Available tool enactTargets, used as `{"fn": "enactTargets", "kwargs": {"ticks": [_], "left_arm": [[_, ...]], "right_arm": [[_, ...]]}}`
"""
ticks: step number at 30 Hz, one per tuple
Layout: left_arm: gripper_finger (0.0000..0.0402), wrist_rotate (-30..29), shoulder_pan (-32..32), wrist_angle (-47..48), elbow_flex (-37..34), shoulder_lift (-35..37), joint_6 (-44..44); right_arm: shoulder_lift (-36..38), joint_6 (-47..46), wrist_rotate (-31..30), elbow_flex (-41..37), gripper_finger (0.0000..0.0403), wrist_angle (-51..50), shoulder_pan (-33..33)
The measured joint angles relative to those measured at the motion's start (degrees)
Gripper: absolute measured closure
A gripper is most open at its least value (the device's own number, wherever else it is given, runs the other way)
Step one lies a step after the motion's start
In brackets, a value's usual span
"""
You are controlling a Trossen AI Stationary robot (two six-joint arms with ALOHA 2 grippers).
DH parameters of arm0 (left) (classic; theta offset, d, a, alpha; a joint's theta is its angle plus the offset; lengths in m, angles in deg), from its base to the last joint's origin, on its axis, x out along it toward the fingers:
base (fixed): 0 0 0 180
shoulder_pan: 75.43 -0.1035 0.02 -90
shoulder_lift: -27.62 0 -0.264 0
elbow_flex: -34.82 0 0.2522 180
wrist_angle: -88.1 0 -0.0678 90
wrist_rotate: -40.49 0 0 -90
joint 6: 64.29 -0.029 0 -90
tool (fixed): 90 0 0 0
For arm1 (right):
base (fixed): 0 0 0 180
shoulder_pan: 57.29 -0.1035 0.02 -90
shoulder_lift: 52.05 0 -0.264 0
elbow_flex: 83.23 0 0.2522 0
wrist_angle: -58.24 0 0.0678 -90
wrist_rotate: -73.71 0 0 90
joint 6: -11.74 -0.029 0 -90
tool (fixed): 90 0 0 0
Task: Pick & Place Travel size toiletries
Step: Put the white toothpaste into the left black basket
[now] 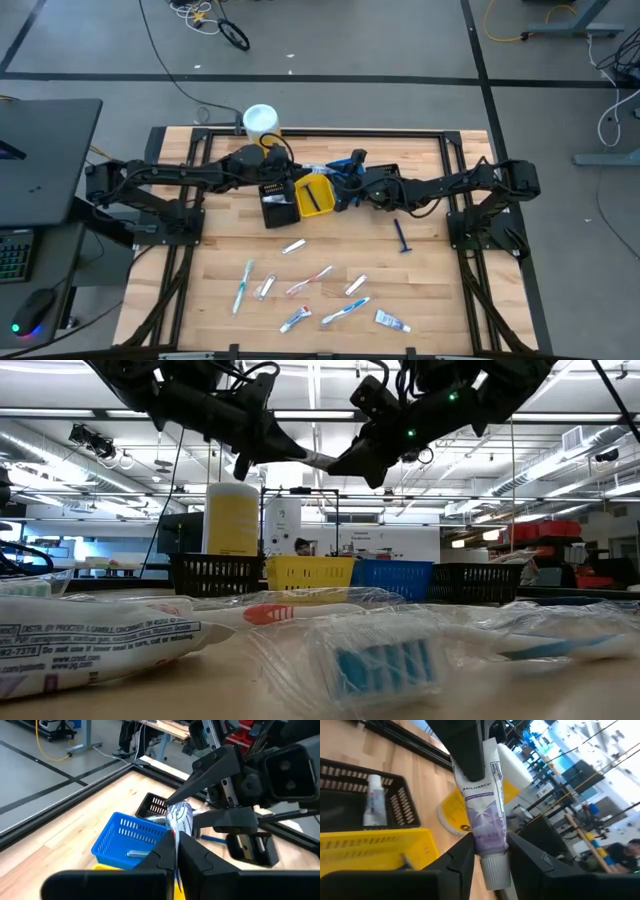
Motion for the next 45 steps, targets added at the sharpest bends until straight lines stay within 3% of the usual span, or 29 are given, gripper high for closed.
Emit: {"fn": "enactTargets", "kwargs": {"ticks": [6, 11, 17, 23, 27, 30, 37, 45], "left_arm": [[0.0396, -0.1, -0.8, 3.6, -0.1, 0.0, -3.1], [0.0396, 1.1, -3.6, 10.3, -0.1, 1.0, -2.7], [0.0394, 8.3, -7.9, 25.4, -0.1, 6.3, 0.3], [0.0397, 19.8, -11.7, 43.5, -0.1, 14.4, 1.1], [0.0389, 18.7, -11.5, 53.4, -0.2, 15.8, -2.3], [0.0384, 15.1, -10.0, 51.8, -1.9, 14.1, -5.9], [0.0379, 19.4, -8.2, 48.7, -2.7, 6.6, -6.9], [0.0321, 12.4, -8.1, 48.6, -2.7, 2.8, -7.9]], "right_arm": [[0.0, -9.0, 8.1, 0.0, 0.0257, -5.9, 0.6], [0.0, -18.2, 6.5, 0.0, 0.0214, -14.2, 0.5], [0.0, -26.8, 7.1, 0.0, 0.0197, -22.4, 0.3], [0.0, -26.7, 7.2, 0.0, 0.0197, -22.8, 0.3], [0.0, -26.4, 7.1, 0.0, 0.0197, -21.9, 0.3], [0.0, -26.4, 7.2, 0.0, 0.0197, -21.1, 0.3], [0.0, -26.4, 9.5, 0.0, 0.0197, -19.4, 0.3], [0.0, -26.7, 10.9, 0.0, 0.0197, -19.5, 0.3]]}}
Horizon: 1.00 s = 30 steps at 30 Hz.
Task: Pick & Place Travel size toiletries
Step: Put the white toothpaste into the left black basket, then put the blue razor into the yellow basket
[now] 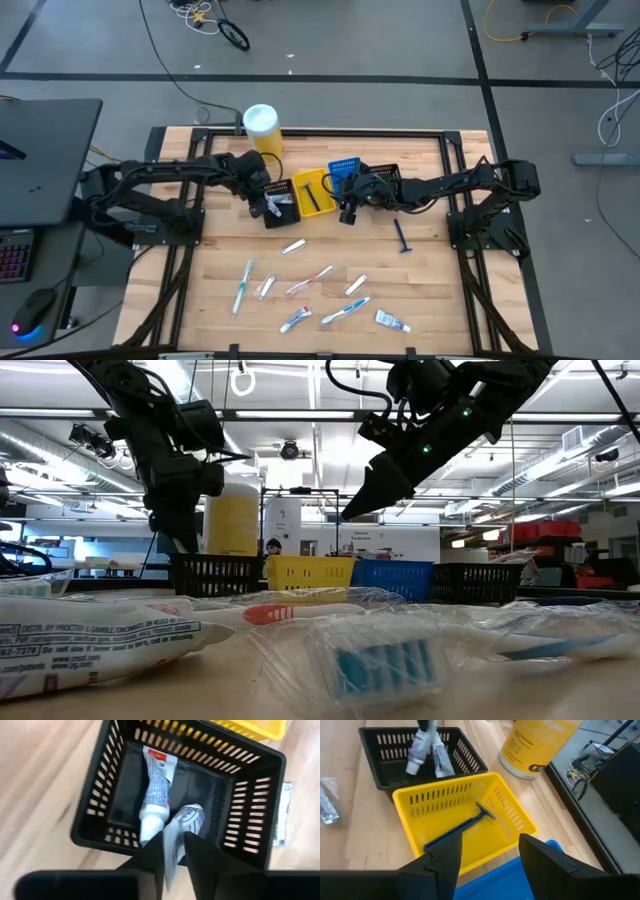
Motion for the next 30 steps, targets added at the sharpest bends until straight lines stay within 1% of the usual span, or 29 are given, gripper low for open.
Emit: {"fn": "enactTargets", "kwargs": {"ticks": [3, 7, 11, 13, 14, 16, 18, 21, 23, 27, 28, 30], "left_arm": [[0.0293, -0.9, 0.2, -0.2, 0.0, 0.0, -1.5], [0.0262, -2.7, 0.3, 0.0, 2.3, 0.3, -1.9], [0.0244, -6.5, 0.3, 2.3, 6.6, 0.5, -5.1], [0.0239, -7.6, 0.3, 3.9, 9.1, 0.6, -7.3], [0.0238, -7.8, 0.3, 4.5, 10.2, 0.6, -7.9], [0.0237, -8.1, 0.7, 4.3, 12.1, 0.6, -8.6], [0.024, -8.2, 1.4, 3.8, 13.5, 0.6, -8.7], [0.0246, -8.2, 3.2, 3.2, 14.7, 0.6, -9.4], [0.0249, -8.2, 4.6, 2.7, 14.7, 0.6, -8.6], [0.0254, -8.3, 8.5, 2.0, 14.7, 0.6, -4.3], [0.0255, -8.4, 9.6, 1.8, 14.7, 0.6, -3.6], [0.0255, -9.0, 12.3, 1.3, 14.7, 0.6, -2.5]], "right_arm": [[0.0, -2.0, 3.9, 0.0, 0.0197, -0.4, 0.0], [0.0, -4.4, 11.4, 0.0, 0.0197, -0.3, 0.0], [0.0, -5.9, 20.0, 0.0, 0.0197, -0.6, -0.1], [0.0, -7.5, 24.2, 0.0, 0.0197, -1.7, -0.4], [0.0, -8.4, 25.3, 0.0, 0.0197, -2.4, -0.6], [0.0, -10.9, 25.7, 0.0, 0.0197, -4.1, -1.2], [0.1, -12.7, 25.7, 0.0, 0.0197, -7.8, -2.2], [1.6, -14.0, 25.7, 0.0, 0.0197, -17.4, -3.9], [3.7, -17.4, 24.6, 0.0, 0.0197, -23.7, -5.2], [7.4, -31.4, 21.7, 0.0, 0.0197, -34.6, -8.0], [7.9, -35.7, 21.7, 0.0, 0.0197, -37.6, -8.6], [8.4, -43.8, 23.8, 0.0, 0.0197, -44.6, -9.4]]}}
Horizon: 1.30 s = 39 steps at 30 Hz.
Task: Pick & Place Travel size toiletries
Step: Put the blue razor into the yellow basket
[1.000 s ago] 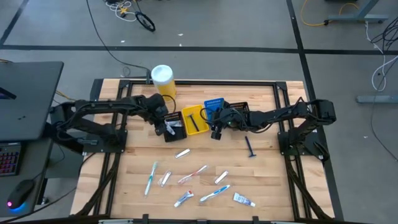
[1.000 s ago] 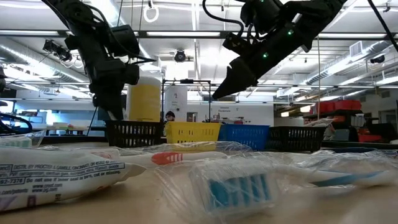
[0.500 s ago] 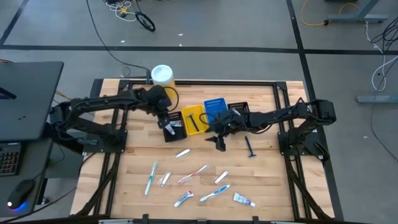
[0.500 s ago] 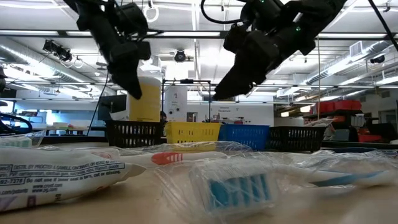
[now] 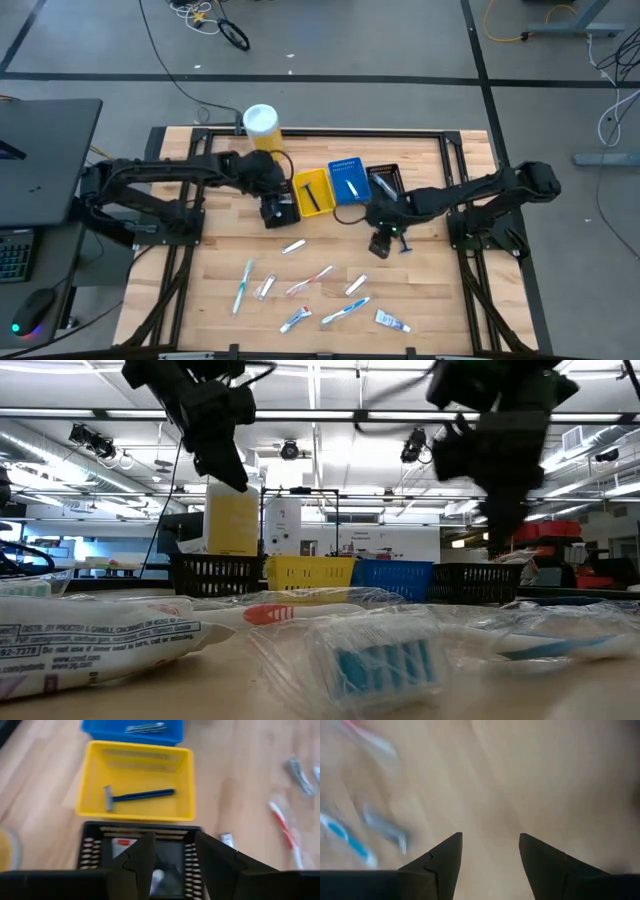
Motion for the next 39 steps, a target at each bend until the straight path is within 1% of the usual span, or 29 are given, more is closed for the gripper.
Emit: {"fn": "enactTargets", "kwargs": {"ticks": [1, 2, 4, 6, 8, 13, 18, 23, 26, 32, 35, 39], "left_arm": [[0.0254, -0.9, 1.3, 0.0, 0.0, 0.0, 0.4], [0.0254, -2.0, 2.6, 0.1, 0.0, 0.0, 0.9], [0.0253, -4.1, 5.2, 0.1, 0.0, 0.0, 1.0], [0.0253, -6.3, 7.3, 0.1, 0.0, 0.0, 1.1], [0.0254, -8.5, 9.4, 0.0, 0.0, 0.0, 1.9], [0.0255, -13.9, 14.1, 0.0, 0.0, 0.0, 3.8], [0.0256, -17.0, 17.6, 0.0, -0.1, 0.0, 5.9], [0.0256, -17.6, 20.1, 0.0, -0.1, 0.0, 7.6], [0.0255, -17.7, 20.8, -0.3, -0.1, 0.0, 7.2], [0.0258, -21.0, 20.9, -1.2, -0.1, 0.0, 6.6], [0.0258, -21.7, 20.9, -1.2, -0.1, 0.0, 5.2], [0.0258, -22.1, 20.9, -1.3, -0.1, 0.0, 5.6]], "right_arm": [[0.0, -3.4, 1.0, 0.0, 0.0197, -3.5, -0.3], [0.0, -6.4, 0.7, 0.0, 0.0197, -6.7, -0.7], [0.0, -12.1, -2.7, -0.1, 0.0197, -11.7, -1.5], [-0.1, -17.9, -6.6, -0.9, 0.0197, -14.4, -2.1], [-0.1, -23.1, -8.6, -2.3, 0.0197, -14.7, -2.4], [-0.1, -29.6, -8.2, -6.5, 0.0197, -10.8, -2.4], [-0.1, -30.0, -9.1, -10.8, 0.0208, -6.0, -2.8], [0.1, -30.5, -11.3, -13.0, 0.0253, -3.3, -3.7], [0.0, -30.5, -12.6, -13.0, 0.0287, -3.1, -3.9], [0.0, -28.9, -13.1, -12.8, 0.034, -2.2, -4.4], [-0.2, -26.2, -13.3, -11.7, 0.0352, -1.5, -5.6], [-0.2, -21.6, -12.8, -9.1, 0.0355, 3.7, -7.4]]}}
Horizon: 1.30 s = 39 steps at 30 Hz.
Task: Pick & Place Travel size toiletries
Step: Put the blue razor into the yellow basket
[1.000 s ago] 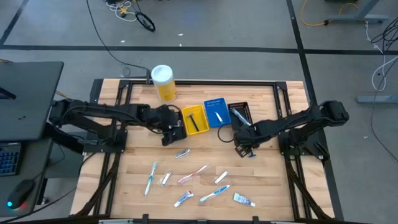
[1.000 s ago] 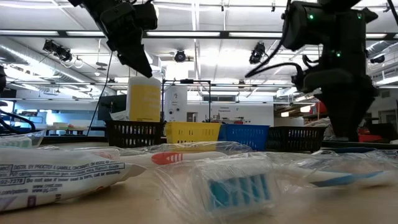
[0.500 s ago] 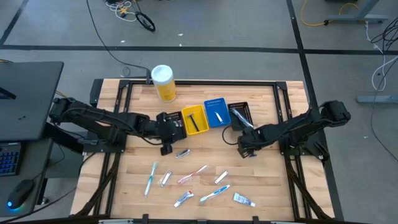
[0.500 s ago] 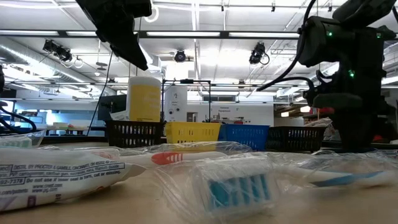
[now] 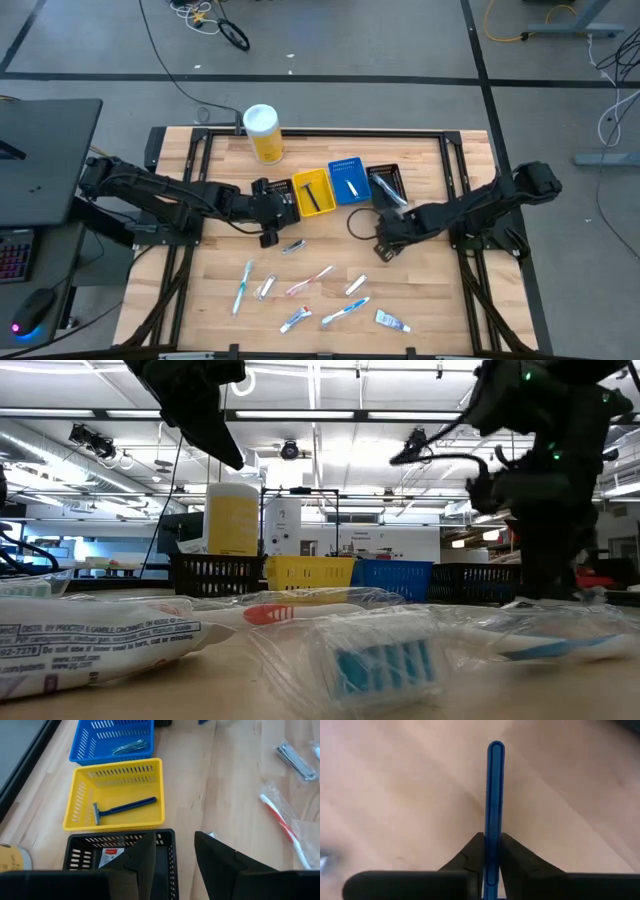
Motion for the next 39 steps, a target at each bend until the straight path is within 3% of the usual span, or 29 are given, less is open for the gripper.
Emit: {"fn": "enactTargets", "kwargs": {"ticks": [6, 12, 16, 22, 26, 28, 31, 39], "left_arm": [[0.0258, 0.0, 0.0, -1.4, 0.0, 0.0, -0.5], [0.0258, 0.1, 0.0, -5.7, 0.0, 0.0, -6.2], [0.0259, -1.5, 0.0, -9.0, 0.0, 0.0, -11.4], [0.0258, -13.0, 0.0, -10.9, 0.0, 0.0, -15.2], [0.0259, -21.7, -0.2, -12.0, 0.0, 0.0, -15.4], [0.0259, -22.5, -0.7, -12.0, 0.0, 0.0, -16.2], [0.026, -21.9, -1.5, -12.0, 0.0, 0.0, -17.4], [0.0258, -21.8, -4.5, -11.9, 0.0, 0.0, -17.8]], "right_arm": [[0.0, 15.5, -0.4, 3.3, 0.0357, 17.1, -0.6], [0.0, 35.2, -12.8, 4.4, 0.0357, 40.0, 1.9], [0.1, 46.7, -14.1, 4.4, 0.0358, 47.8, 6.2], [-3.7, 42.6, -12.7, 4.3, 0.0358, 55.4, 14.9], [-8.7, 39.2, -3.2, 4.3, 0.0358, 59.6, 18.9], [-11.7, 38.8, 0.5, 4.3, 0.0358, 63.4, 19.4], [-15.4, 38.8, 1.2, 4.6, 0.0358, 67.4, 19.6], [-21.6, 41.3, 1.3, 8.1, 0.0346, 63.6, 22.5]]}}
